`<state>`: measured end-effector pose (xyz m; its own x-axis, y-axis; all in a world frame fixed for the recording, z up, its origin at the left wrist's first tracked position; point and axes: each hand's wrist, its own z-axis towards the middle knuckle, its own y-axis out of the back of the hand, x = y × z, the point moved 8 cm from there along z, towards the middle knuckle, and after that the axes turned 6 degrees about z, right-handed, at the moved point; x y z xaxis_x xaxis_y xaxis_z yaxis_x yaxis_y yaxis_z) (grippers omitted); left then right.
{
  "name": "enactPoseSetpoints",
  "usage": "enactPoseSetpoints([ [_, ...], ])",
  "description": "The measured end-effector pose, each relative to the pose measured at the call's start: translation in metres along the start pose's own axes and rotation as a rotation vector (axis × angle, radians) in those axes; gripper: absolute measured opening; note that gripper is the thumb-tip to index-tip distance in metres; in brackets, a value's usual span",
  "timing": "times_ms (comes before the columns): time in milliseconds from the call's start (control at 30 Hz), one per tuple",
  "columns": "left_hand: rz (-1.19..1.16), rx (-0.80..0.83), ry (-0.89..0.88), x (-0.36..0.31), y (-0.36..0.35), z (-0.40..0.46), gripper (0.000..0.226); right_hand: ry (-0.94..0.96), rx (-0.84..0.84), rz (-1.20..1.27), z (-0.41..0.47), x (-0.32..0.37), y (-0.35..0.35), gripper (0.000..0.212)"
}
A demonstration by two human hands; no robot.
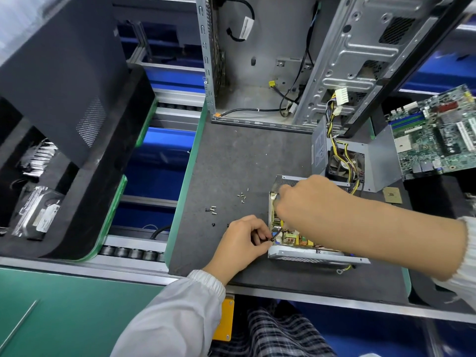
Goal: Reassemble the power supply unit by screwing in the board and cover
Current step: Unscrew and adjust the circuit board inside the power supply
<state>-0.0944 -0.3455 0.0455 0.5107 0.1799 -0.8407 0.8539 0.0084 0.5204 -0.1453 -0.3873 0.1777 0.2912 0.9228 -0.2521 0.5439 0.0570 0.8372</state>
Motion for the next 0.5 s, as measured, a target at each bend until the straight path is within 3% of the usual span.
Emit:
enactPoseSetpoints([
  [67, 0.003, -0.002, 0.009, 0.001, 0.0, 0.0, 0.017, -0.004, -0.018, -0.064, 0.003, 0.0, -0.004, 0.028],
  [100, -0.004, -0.005, 0.014, 0.001, -0.001, 0.0, 0.017, -0.016, -0.006, -0.062, 0.004, 0.0, -0.006, 0.03],
  [167, -0.014, -0.019, 0.028, 0.001, -0.001, 0.001, 0.021, -0.04, 0.043, -0.004, 0.003, -0.002, -0.01, 0.016],
  [300, -0.014, -0.02, 0.064, 0.004, -0.002, 0.002, 0.021, -0.003, 0.015, 0.088, -0.001, -0.001, -0.011, 0.039],
  [400, -0.065, 0.003, 0.083, 0.006, -0.002, 0.003, 0.025, 0.027, -0.02, -0.006, 0.0, 0.0, -0.007, 0.004],
  [500, -0.065, 0.024, 0.088, 0.005, -0.001, 0.004, 0.029, 0.003, -0.006, -0.062, 0.002, -0.001, -0.015, 0.029],
])
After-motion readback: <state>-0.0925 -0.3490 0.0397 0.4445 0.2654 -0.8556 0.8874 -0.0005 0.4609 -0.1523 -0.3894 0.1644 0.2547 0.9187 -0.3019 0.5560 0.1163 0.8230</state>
